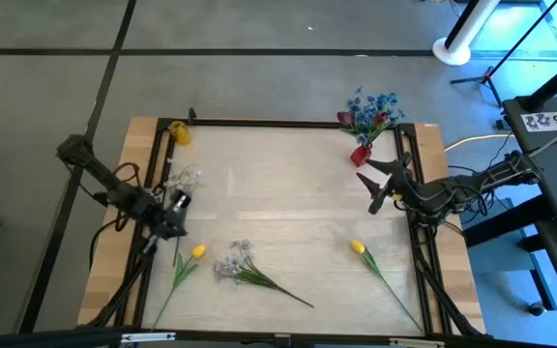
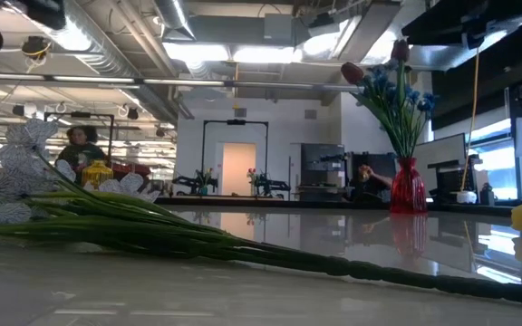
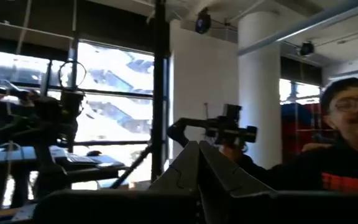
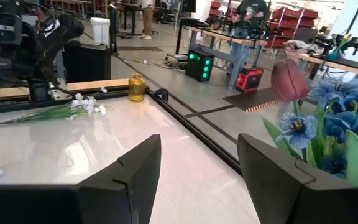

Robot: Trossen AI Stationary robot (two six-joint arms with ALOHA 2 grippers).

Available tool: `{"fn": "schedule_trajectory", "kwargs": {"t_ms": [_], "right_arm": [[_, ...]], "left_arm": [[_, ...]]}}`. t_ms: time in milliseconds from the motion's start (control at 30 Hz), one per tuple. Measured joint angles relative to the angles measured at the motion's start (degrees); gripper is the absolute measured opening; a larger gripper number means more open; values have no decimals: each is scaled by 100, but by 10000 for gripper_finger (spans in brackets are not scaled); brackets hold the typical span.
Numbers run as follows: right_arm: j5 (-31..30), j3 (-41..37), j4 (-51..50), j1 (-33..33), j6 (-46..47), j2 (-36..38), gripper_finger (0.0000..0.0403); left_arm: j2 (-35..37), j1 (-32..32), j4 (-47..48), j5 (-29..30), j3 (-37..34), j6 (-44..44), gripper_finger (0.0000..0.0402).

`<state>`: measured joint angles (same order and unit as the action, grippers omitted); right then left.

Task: Sort flowers into vase by color
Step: Put the top white flower into the yellow vase

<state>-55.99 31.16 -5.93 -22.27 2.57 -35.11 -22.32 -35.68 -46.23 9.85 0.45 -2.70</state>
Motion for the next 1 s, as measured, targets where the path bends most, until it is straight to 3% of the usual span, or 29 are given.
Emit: {"fn": "schedule_trajectory", "kwargs": {"t_ms": [133, 333, 433, 567, 667, 833, 1000], "right_arm": [[0, -2, 105, 11, -1, 0, 211], [247, -2, 240, 9, -46, -1, 211], [517, -13, 257, 9, 8, -77, 211], [562, -154, 288, 9, 184, -274, 211], [462, -300, 597, 9, 2, -448, 211], [514, -391, 1207, 9, -313, -652, 211], [710, -391, 1561, 9, -323, -860, 213]], "left_arm": [[-1251, 464, -997, 121, 119, 238, 0], [-3053, 1442, -518, 1298, 979, 1544, 0], [-3479, 1979, 1171, 1402, 1748, 2176, 0], [-3800, 2718, 4931, 1793, 3099, 3606, 0], [-4001, 3220, 7239, 1914, 3933, 4840, 0], [-4223, 3912, 9858, 1300, 4665, 6145, 0], [-4234, 4399, 11250, 609, 4677, 7336, 0]]}}
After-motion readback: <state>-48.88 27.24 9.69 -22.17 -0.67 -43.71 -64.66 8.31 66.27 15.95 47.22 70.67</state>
